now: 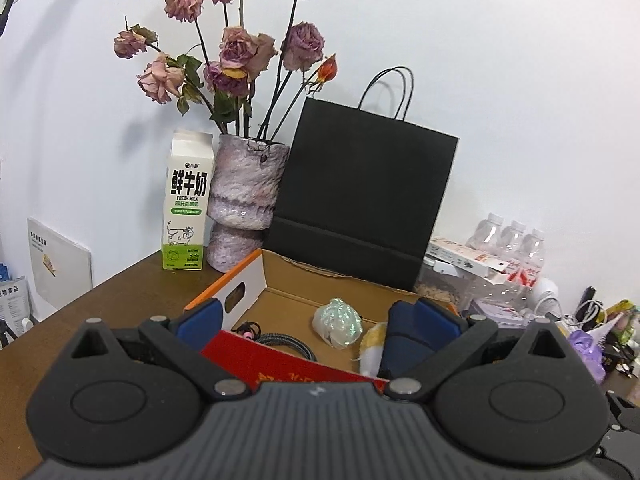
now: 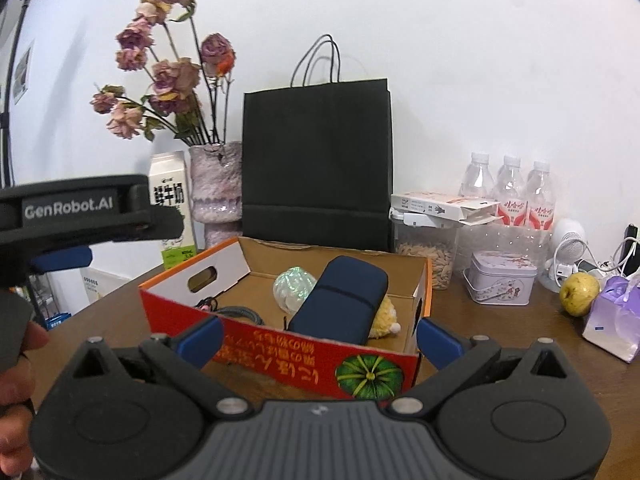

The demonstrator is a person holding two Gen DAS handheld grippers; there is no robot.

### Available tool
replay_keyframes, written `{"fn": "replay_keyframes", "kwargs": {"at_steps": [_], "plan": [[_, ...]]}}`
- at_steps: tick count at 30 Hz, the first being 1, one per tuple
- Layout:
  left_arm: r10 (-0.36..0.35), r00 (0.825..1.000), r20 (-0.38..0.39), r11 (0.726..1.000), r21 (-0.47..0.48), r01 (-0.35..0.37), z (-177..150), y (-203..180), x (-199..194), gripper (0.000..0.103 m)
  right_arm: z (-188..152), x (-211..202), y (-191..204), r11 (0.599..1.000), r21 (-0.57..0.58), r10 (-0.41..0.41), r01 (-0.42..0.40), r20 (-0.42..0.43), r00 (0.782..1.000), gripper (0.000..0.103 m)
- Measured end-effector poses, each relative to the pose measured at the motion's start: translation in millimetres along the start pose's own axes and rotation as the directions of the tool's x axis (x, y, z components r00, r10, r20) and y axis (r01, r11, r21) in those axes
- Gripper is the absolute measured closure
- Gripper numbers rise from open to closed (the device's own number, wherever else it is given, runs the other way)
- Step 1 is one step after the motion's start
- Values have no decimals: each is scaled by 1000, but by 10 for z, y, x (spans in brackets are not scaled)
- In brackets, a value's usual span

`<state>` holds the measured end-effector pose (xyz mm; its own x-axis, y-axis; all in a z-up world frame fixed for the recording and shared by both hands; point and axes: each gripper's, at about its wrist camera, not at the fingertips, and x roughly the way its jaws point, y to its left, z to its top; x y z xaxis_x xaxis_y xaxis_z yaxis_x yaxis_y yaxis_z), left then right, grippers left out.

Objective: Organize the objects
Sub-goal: 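Move both grippers back toward the remaining items on the table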

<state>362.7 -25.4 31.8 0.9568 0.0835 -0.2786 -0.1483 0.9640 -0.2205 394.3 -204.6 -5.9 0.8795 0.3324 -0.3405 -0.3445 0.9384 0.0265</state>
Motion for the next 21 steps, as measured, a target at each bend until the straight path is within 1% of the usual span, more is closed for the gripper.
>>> {"fn": "replay_keyframes", "kwargs": {"at_steps": [7,14,21], "plan": [[-26,1000,17,999,42,25,-102,27,-346,0,-125,-298,90,999,-54,6,-5,9,1000,0],[-39,999,12,997,67,39,-174,116,-701,0,-278,-602,150,997,-67,36,-36,0,999,0],[-32,999,-23,996,86,34,-308,264,-1012,0,-496,-934,209,995,-80,52,-53,-13,999,0]]}}
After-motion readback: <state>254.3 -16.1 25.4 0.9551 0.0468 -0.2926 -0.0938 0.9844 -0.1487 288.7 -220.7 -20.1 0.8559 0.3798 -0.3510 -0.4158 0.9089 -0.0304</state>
